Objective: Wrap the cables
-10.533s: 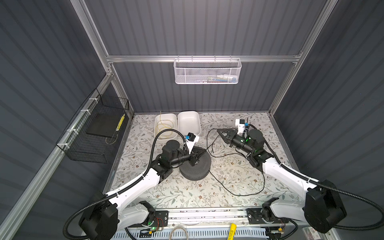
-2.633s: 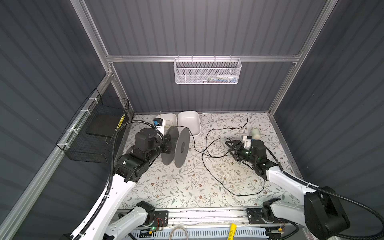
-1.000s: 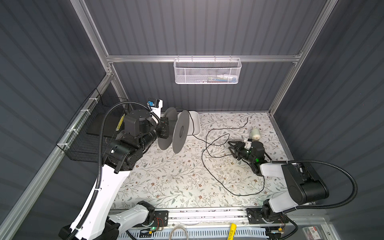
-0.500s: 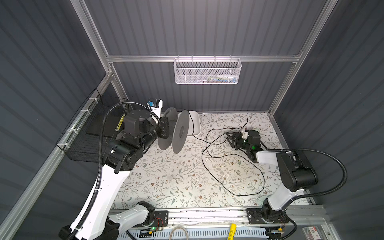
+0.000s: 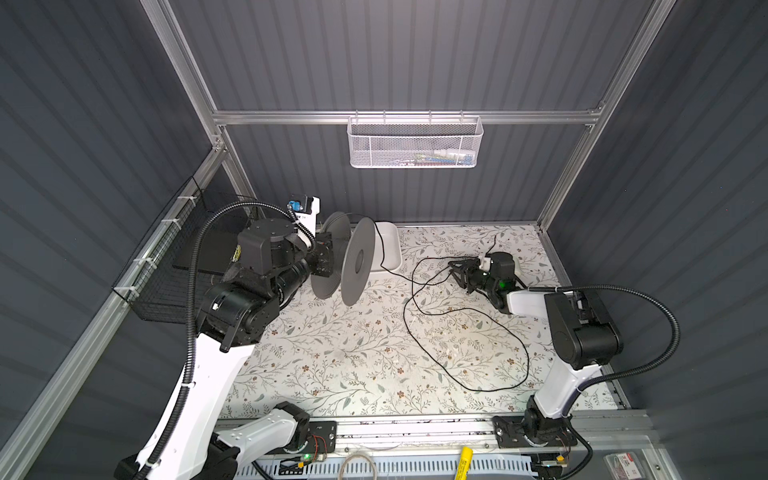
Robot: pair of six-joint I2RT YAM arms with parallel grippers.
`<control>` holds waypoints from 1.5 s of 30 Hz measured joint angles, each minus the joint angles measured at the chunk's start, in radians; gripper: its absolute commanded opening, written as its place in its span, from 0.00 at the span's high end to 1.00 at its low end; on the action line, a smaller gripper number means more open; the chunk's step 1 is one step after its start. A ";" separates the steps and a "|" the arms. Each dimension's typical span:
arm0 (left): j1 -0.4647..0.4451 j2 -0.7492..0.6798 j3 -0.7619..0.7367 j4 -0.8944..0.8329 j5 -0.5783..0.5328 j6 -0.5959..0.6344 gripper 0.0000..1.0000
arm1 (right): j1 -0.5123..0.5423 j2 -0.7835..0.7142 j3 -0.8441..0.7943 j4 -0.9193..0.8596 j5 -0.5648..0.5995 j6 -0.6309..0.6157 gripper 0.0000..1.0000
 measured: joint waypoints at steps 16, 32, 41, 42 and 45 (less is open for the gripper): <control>0.000 -0.002 0.000 -0.005 -0.022 0.007 1.00 | 0.004 0.031 0.068 0.044 0.013 0.019 1.00; 0.000 -0.135 -0.008 -0.202 0.023 0.028 1.00 | -0.043 -0.120 0.357 -0.128 0.150 -0.101 1.00; 0.000 -0.113 0.102 -0.303 0.123 0.044 1.00 | -0.045 0.047 0.434 -0.256 0.233 -0.151 1.00; 0.000 -0.105 0.121 -0.302 0.133 0.044 1.00 | -0.041 0.053 0.423 -0.264 0.239 -0.160 1.00; 0.000 -0.067 0.182 -0.293 0.164 0.040 1.00 | -0.019 0.055 0.373 -0.274 0.254 -0.190 1.00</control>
